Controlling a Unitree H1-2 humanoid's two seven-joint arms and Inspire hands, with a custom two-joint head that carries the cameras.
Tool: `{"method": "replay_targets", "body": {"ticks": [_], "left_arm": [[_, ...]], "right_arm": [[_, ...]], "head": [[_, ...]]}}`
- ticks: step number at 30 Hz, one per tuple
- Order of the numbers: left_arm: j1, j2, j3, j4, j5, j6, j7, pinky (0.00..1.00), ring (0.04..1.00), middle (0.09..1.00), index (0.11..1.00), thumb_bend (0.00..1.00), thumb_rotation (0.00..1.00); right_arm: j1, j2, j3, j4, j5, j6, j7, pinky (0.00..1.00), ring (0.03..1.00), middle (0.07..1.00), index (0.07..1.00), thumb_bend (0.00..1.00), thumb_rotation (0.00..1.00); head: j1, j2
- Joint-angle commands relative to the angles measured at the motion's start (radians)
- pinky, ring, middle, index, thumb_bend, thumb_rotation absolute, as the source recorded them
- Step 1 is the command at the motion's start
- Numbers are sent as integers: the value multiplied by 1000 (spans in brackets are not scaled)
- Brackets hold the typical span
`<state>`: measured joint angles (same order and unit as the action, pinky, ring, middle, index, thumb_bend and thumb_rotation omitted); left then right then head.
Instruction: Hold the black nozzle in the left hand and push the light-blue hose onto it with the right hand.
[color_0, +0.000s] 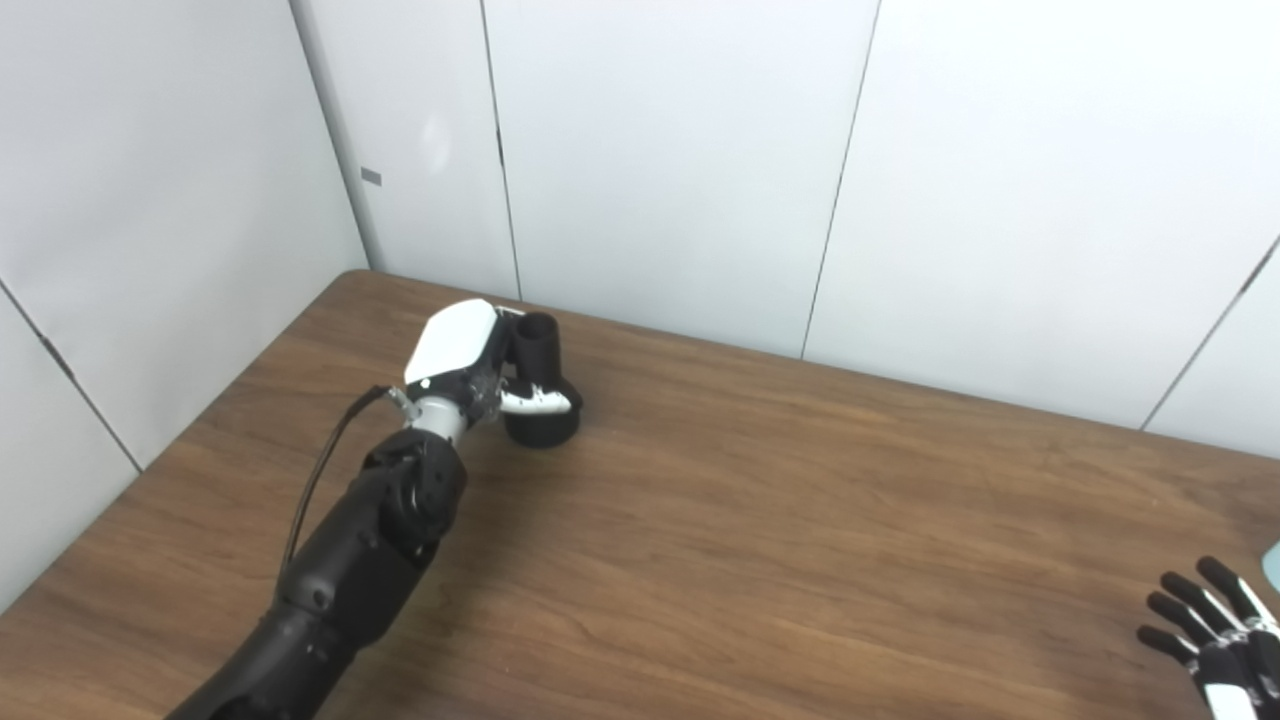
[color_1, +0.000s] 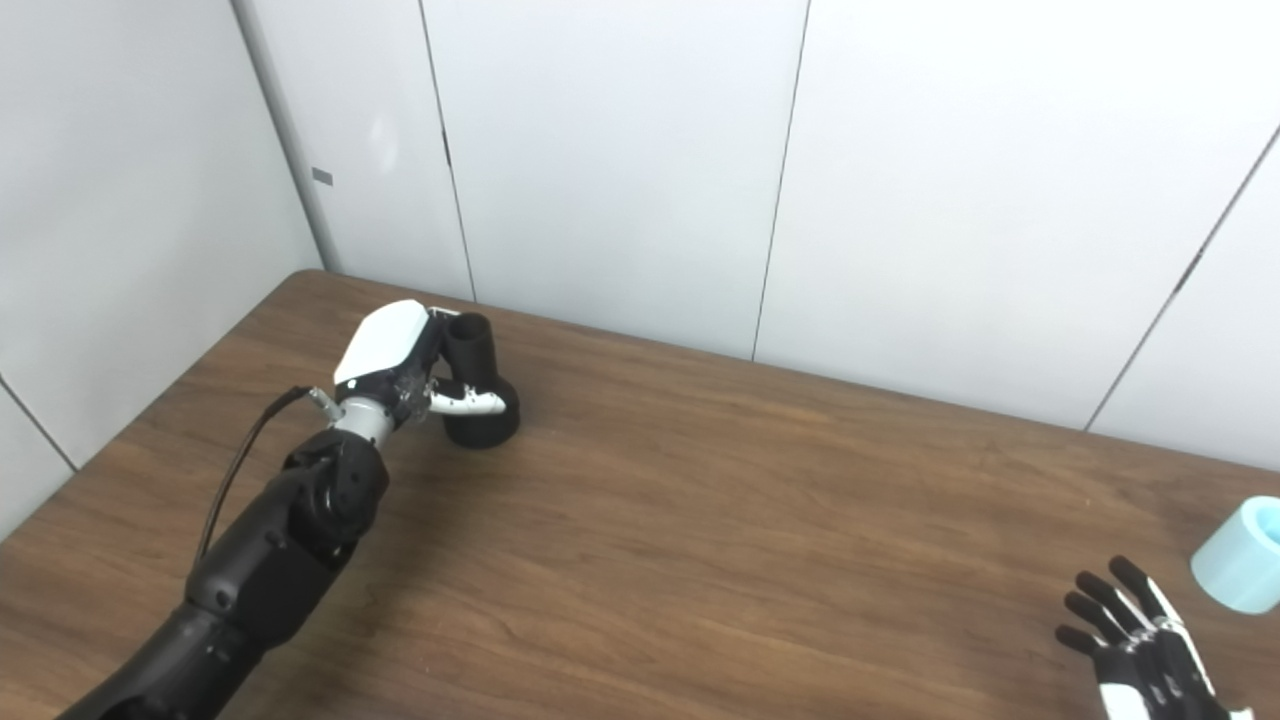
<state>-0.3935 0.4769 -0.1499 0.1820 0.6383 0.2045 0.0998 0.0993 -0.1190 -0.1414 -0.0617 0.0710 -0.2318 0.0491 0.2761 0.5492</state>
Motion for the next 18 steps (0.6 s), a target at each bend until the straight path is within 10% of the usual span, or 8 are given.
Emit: {"method": "replay_targets", "body": {"ticks": [1, 5, 18], "left_arm": [[5, 0, -4, -40, 31, -41, 43, 553, 561, 518, 479, 520, 0], [51, -23, -10, -93, 50, -63, 58, 424, 469, 442, 497, 524, 0], [155, -125, -28, -275, 74, -60, 12, 462, 503, 479, 489, 525, 0]], "right_arm": [[72, 28, 14, 47, -16, 5, -14, 690, 777, 802, 857, 481, 750], [74, 29, 17, 42, -8, 6, -11, 689, 774, 801, 857, 480, 756], [66, 36, 28, 43, 2, 3, -11, 719, 809, 826, 878, 441, 723]], "head": [[-3, 4], [-3, 4], [-62, 19]]}}
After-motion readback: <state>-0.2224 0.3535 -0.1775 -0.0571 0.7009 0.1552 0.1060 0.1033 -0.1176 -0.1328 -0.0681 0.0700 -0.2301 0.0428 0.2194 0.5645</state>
